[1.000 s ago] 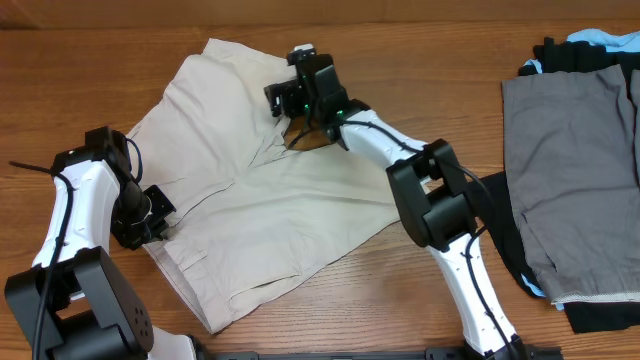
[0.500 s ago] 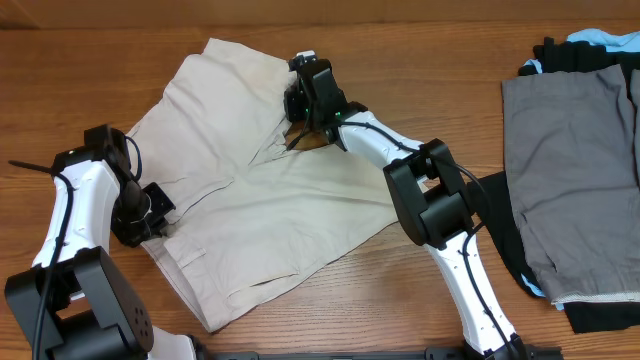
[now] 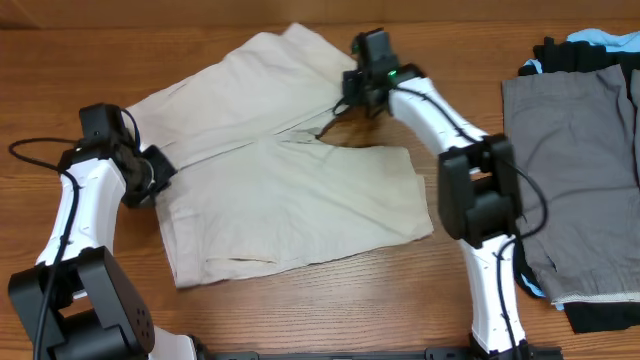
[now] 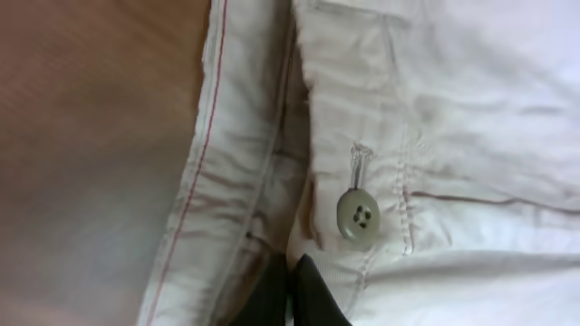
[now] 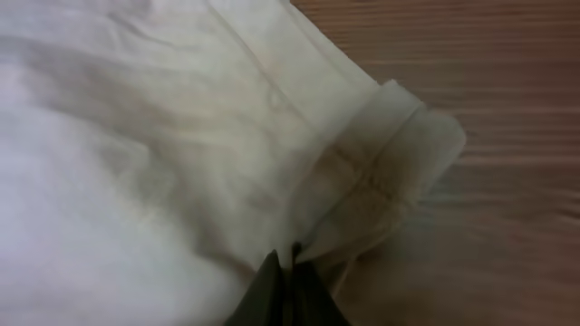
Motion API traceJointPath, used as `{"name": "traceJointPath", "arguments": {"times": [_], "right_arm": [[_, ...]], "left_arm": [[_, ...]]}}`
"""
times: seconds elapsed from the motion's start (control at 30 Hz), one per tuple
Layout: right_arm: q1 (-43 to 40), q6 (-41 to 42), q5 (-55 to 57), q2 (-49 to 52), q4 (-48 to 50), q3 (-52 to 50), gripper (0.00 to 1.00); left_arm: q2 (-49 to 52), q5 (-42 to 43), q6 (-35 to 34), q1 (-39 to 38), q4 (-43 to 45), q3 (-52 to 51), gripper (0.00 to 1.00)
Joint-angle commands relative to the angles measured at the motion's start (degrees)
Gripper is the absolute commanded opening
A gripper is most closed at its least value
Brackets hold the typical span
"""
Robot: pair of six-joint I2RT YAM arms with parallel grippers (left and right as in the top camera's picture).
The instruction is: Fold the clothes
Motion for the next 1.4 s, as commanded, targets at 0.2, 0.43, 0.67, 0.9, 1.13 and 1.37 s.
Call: {"name": "traceJointPath", "arguments": {"times": [0.2, 0.43, 0.67, 0.9, 1.13, 1.37], "right_arm": [[-8.0, 0.3, 6.6, -5.0, -20.4, 1.2, 0.04], [-8.8, 2.8, 6.7, -5.0, -32.5, 1.2, 0.04], [-10.2, 7.5, 7.9, -5.0, -41.2, 1.2, 0.37], [-11.5, 8.1, 7.9, -5.0, -44.2, 1.2, 0.37], [-12.1, 8.0, 5.6, -6.1, -45.6, 1.2, 0.33], [-13.8, 8.0, 0.5, -10.9, -45.7, 1.2, 0.33]], "left_arm": [[-0.7, -0.9, 4.9, -1.9, 8.2, 1.2, 0.04], [0.0, -6.5, 4.9, -2.4, 1.6, 1.1, 0.04], [0.0, -8.5, 4.9, -2.4, -0.3, 1.1, 0.04], [0.0, -8.5, 4.9, -2.4, 1.5, 1.1, 0.04], [0.0, -11.6, 4.9, -2.4, 3.7, 1.1, 0.04], [0.0, -14.5, 4.9, -2.4, 6.7, 1.1, 0.11]]}}
